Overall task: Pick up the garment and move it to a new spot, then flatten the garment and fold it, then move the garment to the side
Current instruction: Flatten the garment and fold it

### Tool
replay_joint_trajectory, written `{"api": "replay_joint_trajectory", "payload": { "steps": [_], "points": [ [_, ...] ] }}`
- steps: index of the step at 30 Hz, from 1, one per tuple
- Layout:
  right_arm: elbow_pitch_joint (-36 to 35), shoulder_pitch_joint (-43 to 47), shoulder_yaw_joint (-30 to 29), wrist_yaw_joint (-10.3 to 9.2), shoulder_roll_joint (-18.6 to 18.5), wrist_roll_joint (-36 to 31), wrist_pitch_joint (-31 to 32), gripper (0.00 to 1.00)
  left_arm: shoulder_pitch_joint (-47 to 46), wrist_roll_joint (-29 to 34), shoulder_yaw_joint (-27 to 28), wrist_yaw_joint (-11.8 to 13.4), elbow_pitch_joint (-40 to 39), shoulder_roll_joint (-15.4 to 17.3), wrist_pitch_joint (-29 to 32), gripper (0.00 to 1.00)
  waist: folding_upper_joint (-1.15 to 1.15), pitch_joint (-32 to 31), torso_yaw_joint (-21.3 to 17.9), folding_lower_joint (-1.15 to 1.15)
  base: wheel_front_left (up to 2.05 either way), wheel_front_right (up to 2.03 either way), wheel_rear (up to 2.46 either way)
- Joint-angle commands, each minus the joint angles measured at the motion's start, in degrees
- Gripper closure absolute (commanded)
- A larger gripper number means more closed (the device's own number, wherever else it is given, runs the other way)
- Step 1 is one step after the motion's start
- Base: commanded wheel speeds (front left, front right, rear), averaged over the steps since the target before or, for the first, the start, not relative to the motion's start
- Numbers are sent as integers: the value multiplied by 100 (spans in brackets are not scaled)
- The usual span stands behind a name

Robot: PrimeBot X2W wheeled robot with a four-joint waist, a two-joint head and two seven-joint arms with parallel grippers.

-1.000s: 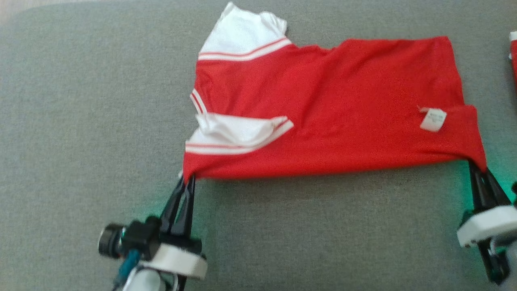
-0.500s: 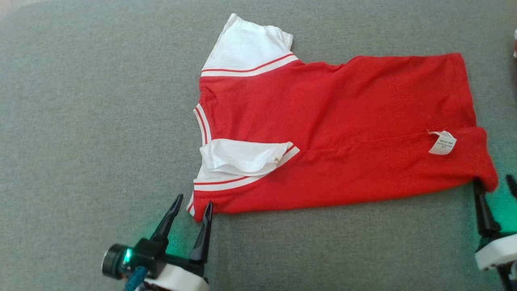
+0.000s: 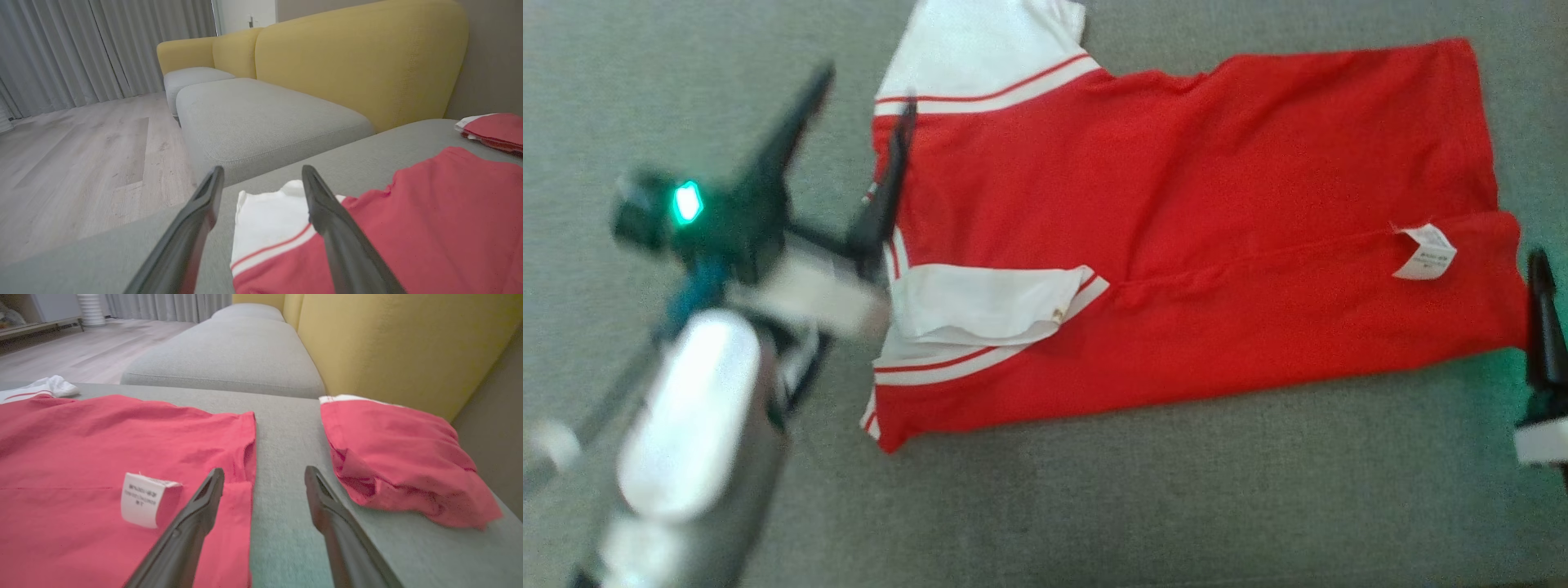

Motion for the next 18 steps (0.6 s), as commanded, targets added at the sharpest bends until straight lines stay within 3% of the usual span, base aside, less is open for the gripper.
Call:
{"api": "replay_joint_trajectory", "payload": {
  "steps": [1, 5, 10, 14, 18],
  "points": [
    [-230, -131, 119, -5, -114, -56, 15, 0, -508, -117, 113, -55, -94, 263, 188, 0, 0, 279, -199, -1, 0, 0, 0],
    [-356, -433, 339, -5, -31, -114, 17, 0, -1670, -779, -175, -103, 381, 584, 791, 0, 0, 612, -440, -1, 0, 0, 0],
    [-315, -748, 635, -5, 22, -106, -35, 0, -2806, -1564, -1069, -108, 998, 1444, 1751, 0, 0, 996, -780, -1, 0, 0, 0],
    [-181, -917, 796, -5, 66, -98, -84, 0, -3391, -2029, -1528, -108, 1471, 1930, 2345, 0, 0, 1196, -987, -1, 0, 0, 0],
    [-90, -1018, 892, -5, 111, -89, -111, 0, -3658, -2276, -1739, -109, 1756, 2181, 2557, 0, 0, 1297, -1119, -1, 0, 0, 0]
  ]
}}
